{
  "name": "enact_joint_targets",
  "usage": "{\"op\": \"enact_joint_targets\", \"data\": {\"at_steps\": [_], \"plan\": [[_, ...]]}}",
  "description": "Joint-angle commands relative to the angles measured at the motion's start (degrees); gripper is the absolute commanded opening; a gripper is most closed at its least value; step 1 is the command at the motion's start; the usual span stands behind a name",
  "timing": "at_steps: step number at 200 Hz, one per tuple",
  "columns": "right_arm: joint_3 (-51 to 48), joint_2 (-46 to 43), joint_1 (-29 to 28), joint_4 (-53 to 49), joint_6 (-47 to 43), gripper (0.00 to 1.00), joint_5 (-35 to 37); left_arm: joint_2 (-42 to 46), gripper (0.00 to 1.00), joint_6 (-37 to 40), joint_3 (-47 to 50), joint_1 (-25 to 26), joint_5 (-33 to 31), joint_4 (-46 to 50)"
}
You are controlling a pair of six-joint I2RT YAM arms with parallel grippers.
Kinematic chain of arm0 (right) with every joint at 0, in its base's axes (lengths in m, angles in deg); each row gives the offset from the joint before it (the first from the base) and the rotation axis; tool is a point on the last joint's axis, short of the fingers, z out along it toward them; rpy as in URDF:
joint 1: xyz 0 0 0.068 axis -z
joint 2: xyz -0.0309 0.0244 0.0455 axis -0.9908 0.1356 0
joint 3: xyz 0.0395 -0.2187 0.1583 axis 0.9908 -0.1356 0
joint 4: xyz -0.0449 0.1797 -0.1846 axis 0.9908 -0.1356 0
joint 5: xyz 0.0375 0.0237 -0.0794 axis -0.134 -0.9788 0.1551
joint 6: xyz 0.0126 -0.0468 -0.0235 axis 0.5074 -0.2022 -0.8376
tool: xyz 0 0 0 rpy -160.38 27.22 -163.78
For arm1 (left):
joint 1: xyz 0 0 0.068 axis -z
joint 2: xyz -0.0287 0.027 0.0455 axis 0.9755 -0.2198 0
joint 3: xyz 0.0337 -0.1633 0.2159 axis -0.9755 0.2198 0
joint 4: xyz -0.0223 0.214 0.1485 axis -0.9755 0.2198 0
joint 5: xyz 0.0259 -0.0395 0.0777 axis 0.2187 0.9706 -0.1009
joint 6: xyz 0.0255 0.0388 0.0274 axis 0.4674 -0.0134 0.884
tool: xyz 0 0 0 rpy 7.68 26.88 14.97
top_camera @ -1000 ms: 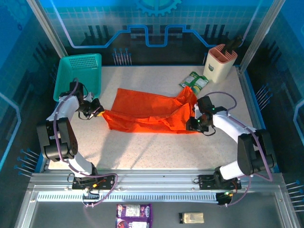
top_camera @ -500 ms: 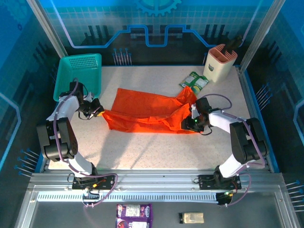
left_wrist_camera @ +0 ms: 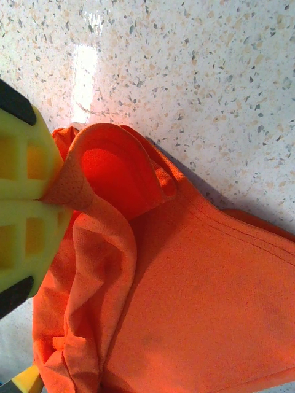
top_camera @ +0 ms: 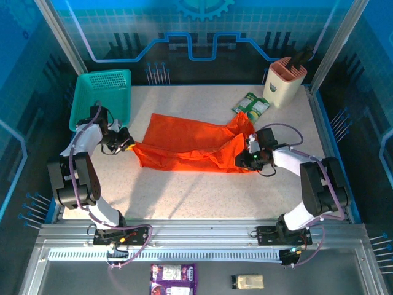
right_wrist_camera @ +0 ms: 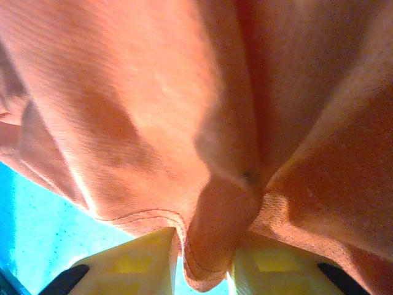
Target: Fold the inside-out t-shirt
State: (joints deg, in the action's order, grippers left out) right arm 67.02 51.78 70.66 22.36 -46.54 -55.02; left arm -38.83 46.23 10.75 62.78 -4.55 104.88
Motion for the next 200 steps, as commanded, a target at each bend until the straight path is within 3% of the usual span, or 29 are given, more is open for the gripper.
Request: {"op": "enact_joint_targets", "data": {"at_steps": [1,34,63,102,136,200], "plan": [[-0.3,-2.0,0.7,-0.6,-0.1,0.26,-0.7,1.1,0.00,0.7,0.3,-0.6,-0.2,0.4],[0.6,-0.5,0.9,-0.6,-0.6,0.21,0.2,0.7,0.00,0.7,0.3,-0.5,-0.3,0.4],[2.0,-0.5,1.1,-1.1,-0.1,0.03,-0.4,1.3,0.00,0.5,0.0,-0.6,-0.4,0.4],[7.0,-12.4,1.2,-9.3,1.0,0.00,2.8,10.6,0.00,-2.7,-1.7,-0.7,1.1,-1.2],[23.2,-21.1,2.6,-19.0,0.7,0.00,6.9,19.4,0.00,-6.2,-9.8,-0.8,2.4,-0.5],[56.3,-25.9,5.4,-28.7,-2.6,0.00,15.1,30.8,0.00,-8.4,-31.1,-1.4,0.9,-2.2]]}}
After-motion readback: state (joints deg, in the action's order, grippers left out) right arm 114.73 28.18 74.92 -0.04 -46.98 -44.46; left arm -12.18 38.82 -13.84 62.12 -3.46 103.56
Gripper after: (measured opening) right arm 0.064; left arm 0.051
